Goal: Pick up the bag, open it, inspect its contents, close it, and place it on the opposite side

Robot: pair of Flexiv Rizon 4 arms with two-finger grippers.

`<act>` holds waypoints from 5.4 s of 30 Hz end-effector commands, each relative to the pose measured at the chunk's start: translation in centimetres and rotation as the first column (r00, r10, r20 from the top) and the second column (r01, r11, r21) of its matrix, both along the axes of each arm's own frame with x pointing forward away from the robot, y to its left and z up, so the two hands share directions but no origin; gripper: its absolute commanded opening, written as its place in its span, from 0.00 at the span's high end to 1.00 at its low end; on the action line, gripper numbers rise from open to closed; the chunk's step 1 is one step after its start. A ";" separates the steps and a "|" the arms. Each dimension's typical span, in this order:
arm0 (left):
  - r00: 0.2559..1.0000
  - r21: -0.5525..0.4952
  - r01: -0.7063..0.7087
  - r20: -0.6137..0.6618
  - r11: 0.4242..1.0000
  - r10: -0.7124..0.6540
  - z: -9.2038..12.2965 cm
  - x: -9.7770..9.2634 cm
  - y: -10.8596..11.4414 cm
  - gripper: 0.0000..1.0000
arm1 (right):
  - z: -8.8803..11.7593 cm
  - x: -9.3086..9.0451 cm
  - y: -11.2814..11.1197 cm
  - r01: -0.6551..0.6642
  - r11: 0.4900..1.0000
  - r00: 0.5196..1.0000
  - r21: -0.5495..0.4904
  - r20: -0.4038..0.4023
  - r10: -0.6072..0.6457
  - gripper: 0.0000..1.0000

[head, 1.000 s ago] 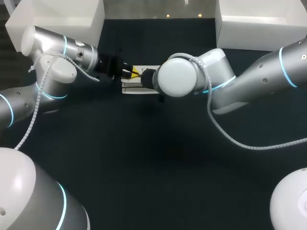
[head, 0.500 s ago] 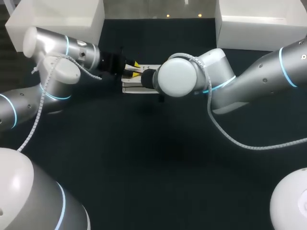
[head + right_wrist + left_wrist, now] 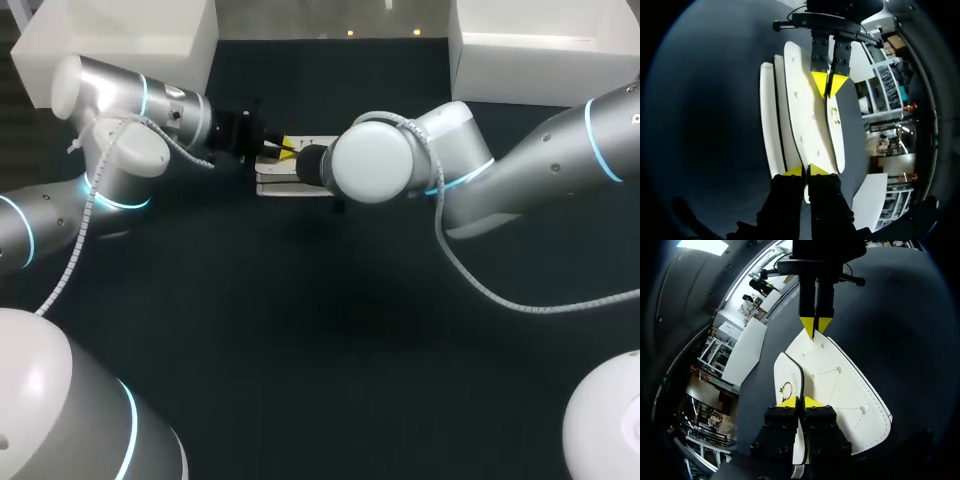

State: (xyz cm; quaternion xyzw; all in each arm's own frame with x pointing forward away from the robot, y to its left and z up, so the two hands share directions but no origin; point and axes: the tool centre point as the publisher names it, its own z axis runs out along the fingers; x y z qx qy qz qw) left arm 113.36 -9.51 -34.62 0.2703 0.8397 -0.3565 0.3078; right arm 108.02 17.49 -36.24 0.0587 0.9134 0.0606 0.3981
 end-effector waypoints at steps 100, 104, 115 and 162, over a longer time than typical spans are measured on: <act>-0.075 0.318 -0.777 -0.904 0.544 0.421 9.7 -7.7 8.4 0.00 | 8.7 2.2 -4.5 0.810 0.535 0.466 0.240 -0.818 -0.337 0.00; -0.133 0.329 -0.795 -0.915 0.511 0.381 9.5 -7.4 8.7 0.00 | 8.0 2.0 -4.7 0.882 0.430 0.353 0.192 -0.873 -0.335 0.00; -0.133 0.329 -0.795 -0.915 0.511 0.381 9.5 -7.4 8.7 0.00 | 8.0 2.0 -4.7 0.882 0.430 0.353 0.192 -0.873 -0.335 0.00; -0.690 0.538 -0.559 -0.724 0.631 0.007 1.3 -1.4 6.5 0.00 | 0.3 5.8 -2.1 0.990 0.136 -0.059 -0.043 -0.991 0.117 0.22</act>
